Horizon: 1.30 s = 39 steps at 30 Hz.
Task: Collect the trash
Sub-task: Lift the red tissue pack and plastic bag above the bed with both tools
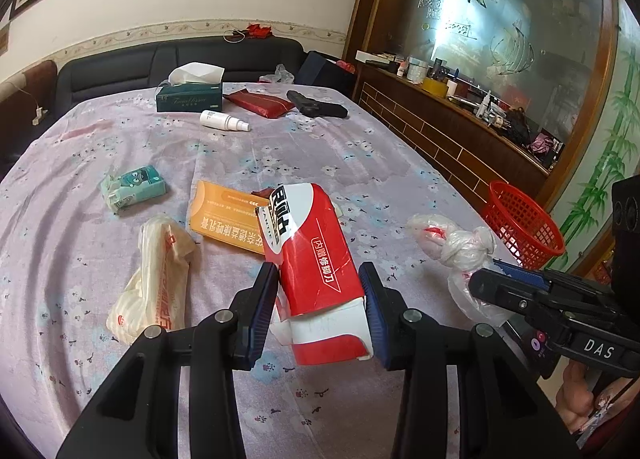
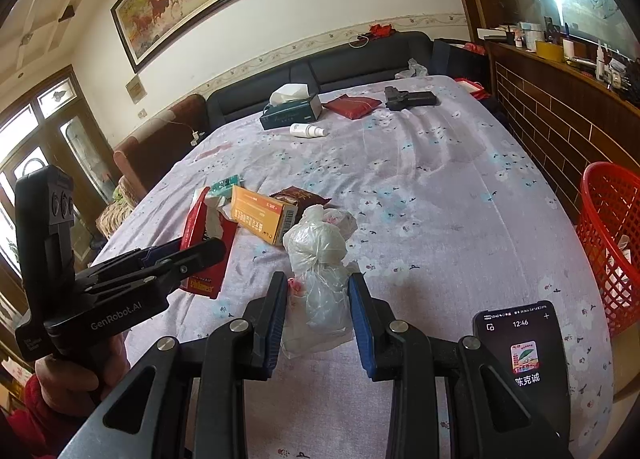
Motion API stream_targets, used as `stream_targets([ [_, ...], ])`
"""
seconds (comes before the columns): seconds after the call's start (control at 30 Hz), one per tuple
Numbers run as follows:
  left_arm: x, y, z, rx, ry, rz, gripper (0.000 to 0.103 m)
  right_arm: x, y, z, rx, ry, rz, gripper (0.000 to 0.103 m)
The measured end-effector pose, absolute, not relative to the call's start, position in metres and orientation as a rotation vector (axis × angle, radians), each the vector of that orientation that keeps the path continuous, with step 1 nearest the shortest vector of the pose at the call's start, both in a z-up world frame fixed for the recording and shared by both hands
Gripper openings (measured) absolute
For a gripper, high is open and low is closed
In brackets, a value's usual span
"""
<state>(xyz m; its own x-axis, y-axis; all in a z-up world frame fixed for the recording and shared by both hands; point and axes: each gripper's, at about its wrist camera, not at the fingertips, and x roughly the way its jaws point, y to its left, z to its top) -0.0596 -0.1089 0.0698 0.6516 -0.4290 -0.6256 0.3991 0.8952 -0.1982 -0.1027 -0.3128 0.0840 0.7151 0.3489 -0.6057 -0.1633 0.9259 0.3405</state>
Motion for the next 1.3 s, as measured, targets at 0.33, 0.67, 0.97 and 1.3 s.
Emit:
stream_targets([
  [0.33, -0.061, -0.113, 0.068, 0.001, 0.705, -0.444, 0.04, -0.106, -0.314, 0.087, 0.273, 0.721, 0.275, 0.033],
  [0.67, -0.072, -0.123, 0.07, 0.07, 0.67, -0.395, 0.04, -0.111, -0.312, 0.093, 0.26, 0.716, 0.264, 0.034],
  [0.97, -0.074, -0.127, 0.07, 0.091, 0.66, -0.383, 0.04, -0.109, -0.309, 0.094, 0.254, 0.719, 0.269, 0.034],
  [1.3, -0.073, -0.138, 0.069, 0.113, 0.667, -0.395, 0.04, -0.109, -0.315, 0.095, 0.269, 0.712, 0.26, 0.034],
])
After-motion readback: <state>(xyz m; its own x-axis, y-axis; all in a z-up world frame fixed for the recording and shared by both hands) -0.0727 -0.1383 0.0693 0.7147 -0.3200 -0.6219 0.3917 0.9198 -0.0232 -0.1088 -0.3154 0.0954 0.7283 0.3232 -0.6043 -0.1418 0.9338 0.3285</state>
